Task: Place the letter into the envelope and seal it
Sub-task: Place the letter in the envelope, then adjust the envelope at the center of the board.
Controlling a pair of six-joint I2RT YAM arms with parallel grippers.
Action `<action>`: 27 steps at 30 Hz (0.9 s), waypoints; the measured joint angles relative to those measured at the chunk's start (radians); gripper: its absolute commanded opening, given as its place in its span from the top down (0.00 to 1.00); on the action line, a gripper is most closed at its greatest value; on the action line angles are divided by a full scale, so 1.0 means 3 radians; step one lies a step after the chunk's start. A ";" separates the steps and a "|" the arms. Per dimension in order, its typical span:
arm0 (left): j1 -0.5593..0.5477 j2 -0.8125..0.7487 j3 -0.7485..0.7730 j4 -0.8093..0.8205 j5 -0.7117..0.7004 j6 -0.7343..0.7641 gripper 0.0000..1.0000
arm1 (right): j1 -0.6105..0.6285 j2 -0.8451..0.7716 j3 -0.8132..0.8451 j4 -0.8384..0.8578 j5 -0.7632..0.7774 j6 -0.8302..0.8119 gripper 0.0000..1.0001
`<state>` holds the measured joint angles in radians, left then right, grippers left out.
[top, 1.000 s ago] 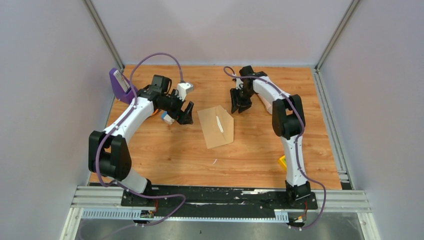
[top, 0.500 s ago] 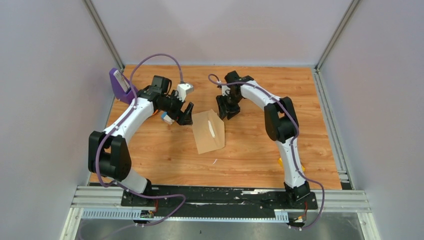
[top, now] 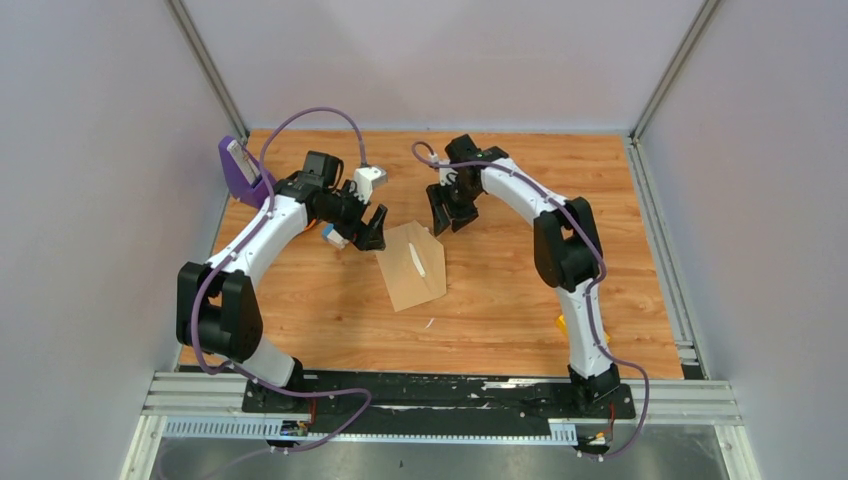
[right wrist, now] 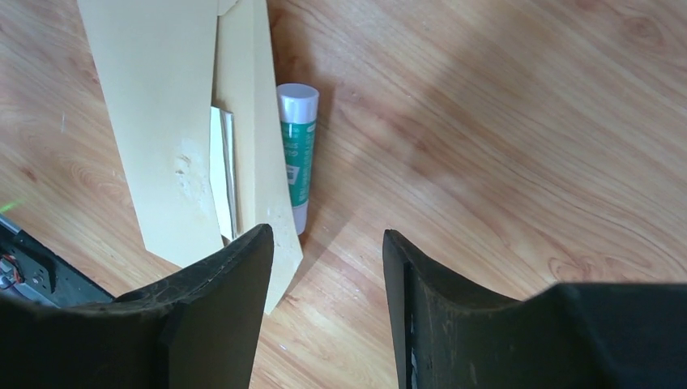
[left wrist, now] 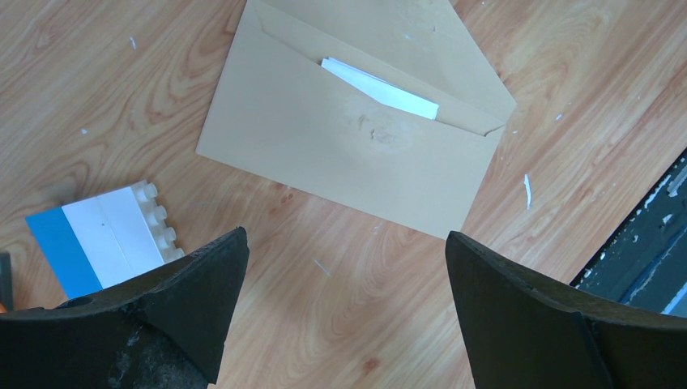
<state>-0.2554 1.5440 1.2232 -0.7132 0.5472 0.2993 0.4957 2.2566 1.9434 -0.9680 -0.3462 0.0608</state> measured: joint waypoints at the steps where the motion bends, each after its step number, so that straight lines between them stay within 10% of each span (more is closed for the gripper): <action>1: 0.0000 0.0000 0.0000 0.0000 0.0000 0.0000 0.00 | 0.0013 -0.0001 0.0000 0.0000 -0.0003 0.0000 0.46; 27: 0.0000 0.0000 -0.0005 0.0001 -0.0010 0.0009 0.00 | 0.0090 0.0069 0.0001 -0.0300 -0.0879 -0.0114 0.50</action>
<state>-0.2554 1.5440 1.2217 -0.7128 0.5442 0.3019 0.5228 2.2772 1.9438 -1.0580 -0.6098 0.0265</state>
